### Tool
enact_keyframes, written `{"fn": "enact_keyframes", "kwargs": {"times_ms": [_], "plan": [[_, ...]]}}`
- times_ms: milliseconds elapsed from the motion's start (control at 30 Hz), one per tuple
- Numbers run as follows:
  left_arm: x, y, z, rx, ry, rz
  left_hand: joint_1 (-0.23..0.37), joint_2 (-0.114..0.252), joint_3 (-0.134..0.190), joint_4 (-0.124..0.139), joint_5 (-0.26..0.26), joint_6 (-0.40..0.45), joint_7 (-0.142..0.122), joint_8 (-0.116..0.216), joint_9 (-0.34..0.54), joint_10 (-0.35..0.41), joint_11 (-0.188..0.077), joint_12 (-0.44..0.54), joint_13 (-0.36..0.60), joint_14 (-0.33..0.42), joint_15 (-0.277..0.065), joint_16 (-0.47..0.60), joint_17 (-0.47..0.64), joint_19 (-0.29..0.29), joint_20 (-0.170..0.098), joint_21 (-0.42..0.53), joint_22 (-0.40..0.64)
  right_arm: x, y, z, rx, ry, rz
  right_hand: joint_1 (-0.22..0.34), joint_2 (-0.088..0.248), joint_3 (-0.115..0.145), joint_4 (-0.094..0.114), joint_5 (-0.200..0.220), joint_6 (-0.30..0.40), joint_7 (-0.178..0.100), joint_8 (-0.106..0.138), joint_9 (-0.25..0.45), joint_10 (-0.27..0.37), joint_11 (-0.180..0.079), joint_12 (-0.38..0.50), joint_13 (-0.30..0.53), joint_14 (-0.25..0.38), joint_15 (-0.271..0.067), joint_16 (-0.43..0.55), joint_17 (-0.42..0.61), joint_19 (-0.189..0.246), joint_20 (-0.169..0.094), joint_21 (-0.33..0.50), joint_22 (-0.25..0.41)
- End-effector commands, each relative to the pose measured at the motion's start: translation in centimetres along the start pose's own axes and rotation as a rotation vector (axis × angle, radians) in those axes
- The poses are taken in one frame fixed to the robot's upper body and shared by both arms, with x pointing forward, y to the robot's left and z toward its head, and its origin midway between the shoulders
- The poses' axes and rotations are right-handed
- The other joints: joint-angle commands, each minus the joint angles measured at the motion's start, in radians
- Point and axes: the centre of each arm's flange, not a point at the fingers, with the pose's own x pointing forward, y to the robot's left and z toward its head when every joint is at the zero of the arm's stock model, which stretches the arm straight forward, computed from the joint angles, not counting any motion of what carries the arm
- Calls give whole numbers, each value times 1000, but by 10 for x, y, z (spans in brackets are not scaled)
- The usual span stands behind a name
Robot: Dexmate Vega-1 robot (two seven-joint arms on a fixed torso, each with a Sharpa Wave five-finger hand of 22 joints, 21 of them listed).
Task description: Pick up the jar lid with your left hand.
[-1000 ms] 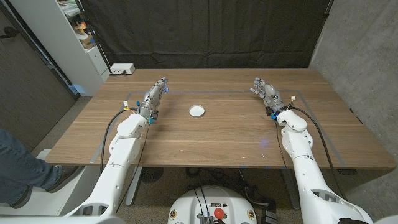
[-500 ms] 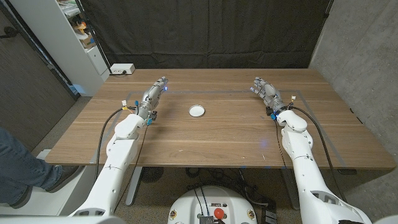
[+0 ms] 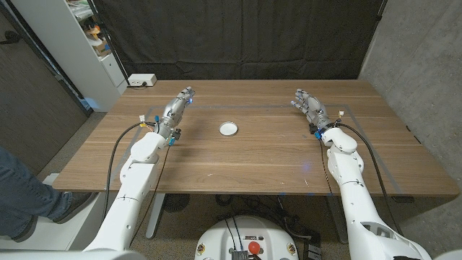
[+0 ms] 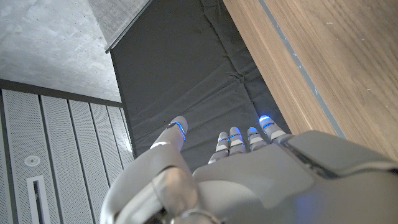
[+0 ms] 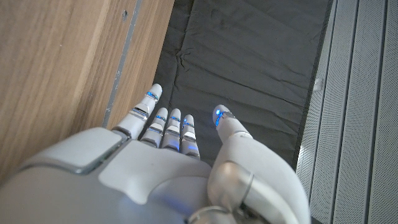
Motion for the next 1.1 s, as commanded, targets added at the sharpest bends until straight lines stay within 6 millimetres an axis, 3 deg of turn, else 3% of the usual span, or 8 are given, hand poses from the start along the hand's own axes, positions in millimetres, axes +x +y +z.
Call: {"fn": "enact_keyframes", "kwargs": {"times_ms": [33, 1100], "plan": [[-4, -1, 12, 76, -20, 0, 13, -3, 2, -8, 6, 10, 6, 6, 5, 4, 1, 7, 1, 4, -2, 6, -1, -51, 10, -2, 1, 1, -3, 3, 2, -8, -5, -3, 6, -7, 2, 7, 11, -1, 4, 1, 6, -1, 1, -1, 10, 2, 4, 1, 9, -4, -3, 5], [-15, -3, 32, 157, -80, -30, 19, -5, 0, -22, 5, 26, 4, 8, 5, 24, -1, 14, -13, 23, -3, 9, -1, -34, 19, -13, 2, -2, 4, 4, 7, -12, -16, -4, 8, -10, 1, 7, 16, -2, 5, -9, 11, -3, -1, -7, 14, 3, 5, -8, 13, -1, -13, 5]]}}
